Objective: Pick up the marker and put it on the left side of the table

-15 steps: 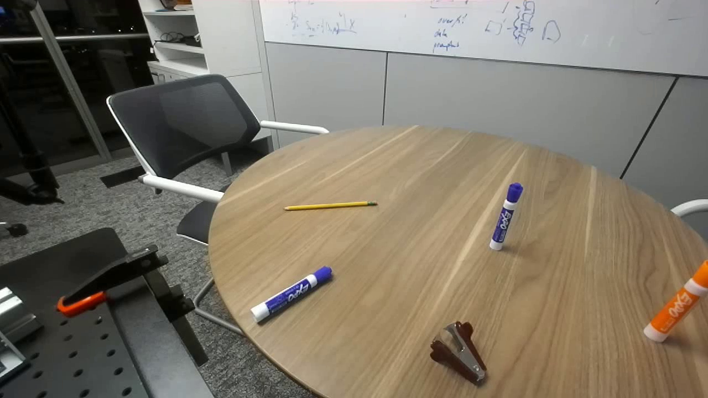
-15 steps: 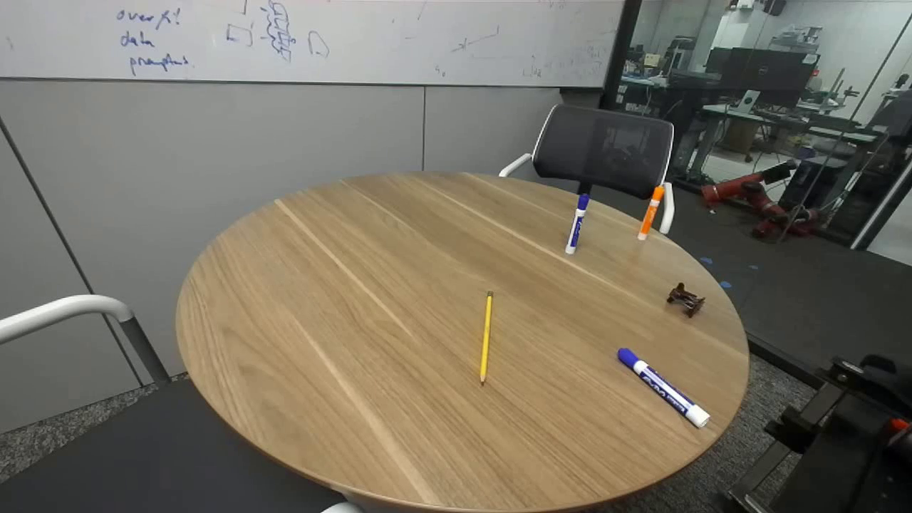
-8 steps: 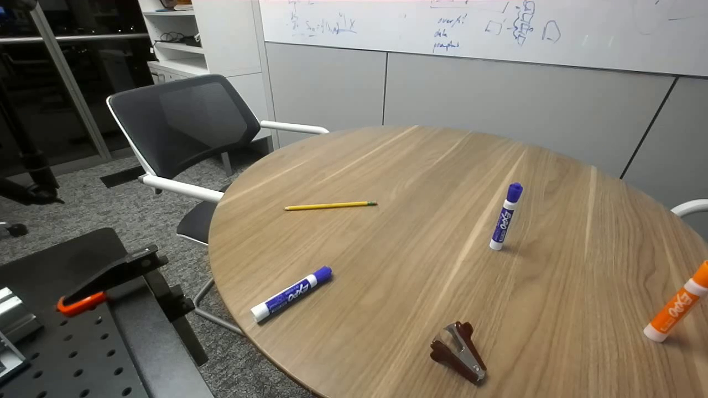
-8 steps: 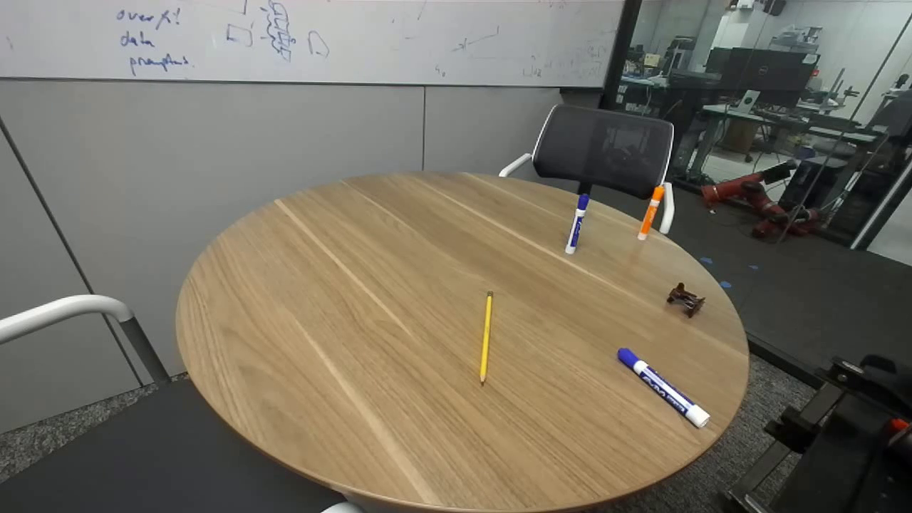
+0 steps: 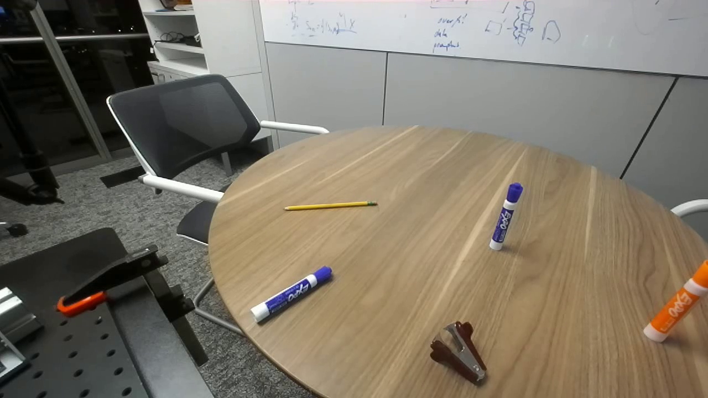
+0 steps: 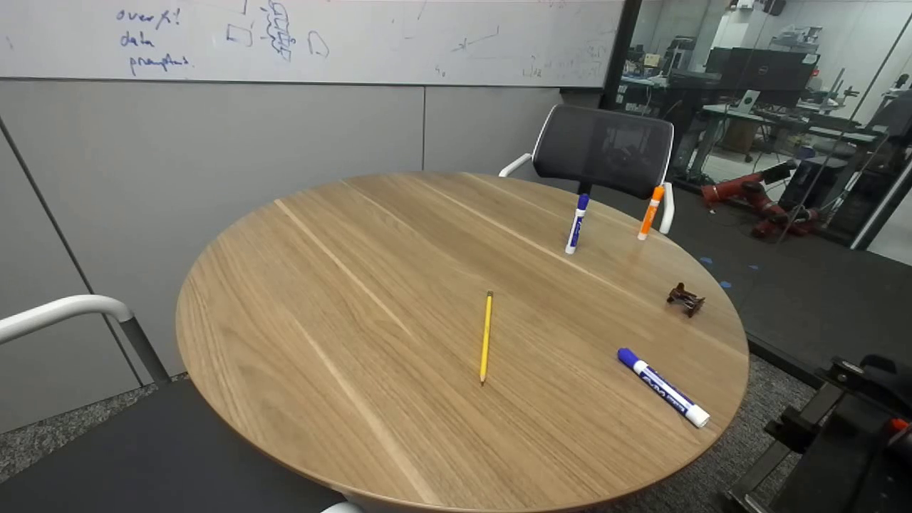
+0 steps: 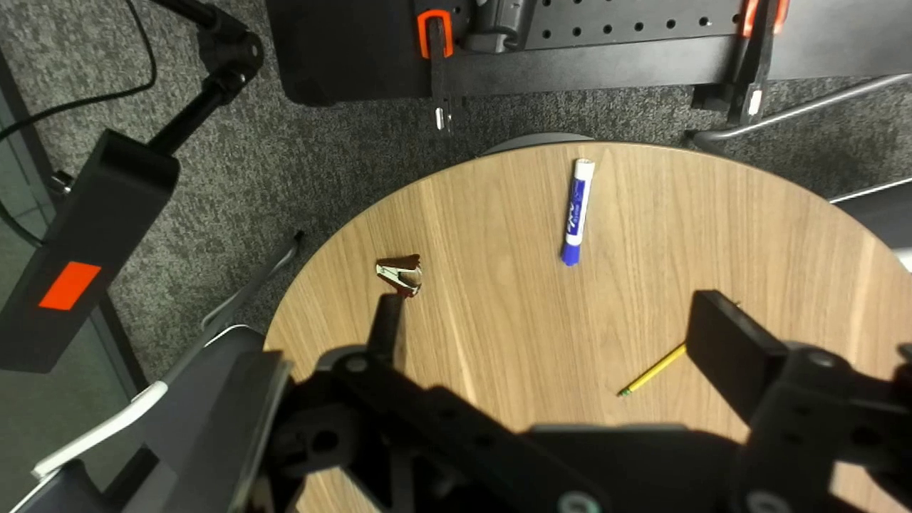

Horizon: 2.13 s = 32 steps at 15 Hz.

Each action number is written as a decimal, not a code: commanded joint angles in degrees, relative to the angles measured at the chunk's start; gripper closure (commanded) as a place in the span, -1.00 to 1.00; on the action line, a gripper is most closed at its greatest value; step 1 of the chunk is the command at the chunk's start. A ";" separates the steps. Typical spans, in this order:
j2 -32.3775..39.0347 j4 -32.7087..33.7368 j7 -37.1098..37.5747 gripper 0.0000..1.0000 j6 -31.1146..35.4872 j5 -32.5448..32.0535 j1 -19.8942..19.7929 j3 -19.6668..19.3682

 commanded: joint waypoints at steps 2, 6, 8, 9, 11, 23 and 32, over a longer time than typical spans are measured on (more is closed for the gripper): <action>11.98 0.87 2.09 -1.00 10.04 1.30 -0.21 -0.59; 24.42 0.92 3.98 -1.00 18.81 3.22 0.18 -0.58; 30.95 1.75 4.90 -1.00 22.23 4.95 0.39 -0.37; 34.37 2.47 5.21 -1.00 23.80 6.01 0.54 -0.37; 41.74 4.32 5.90 -1.00 27.76 7.87 0.68 -0.36; 71.54 19.68 5.41 -1.00 35.91 15.87 0.70 1.03; 80.22 26.29 7.11 -0.48 36.46 16.59 2.22 1.19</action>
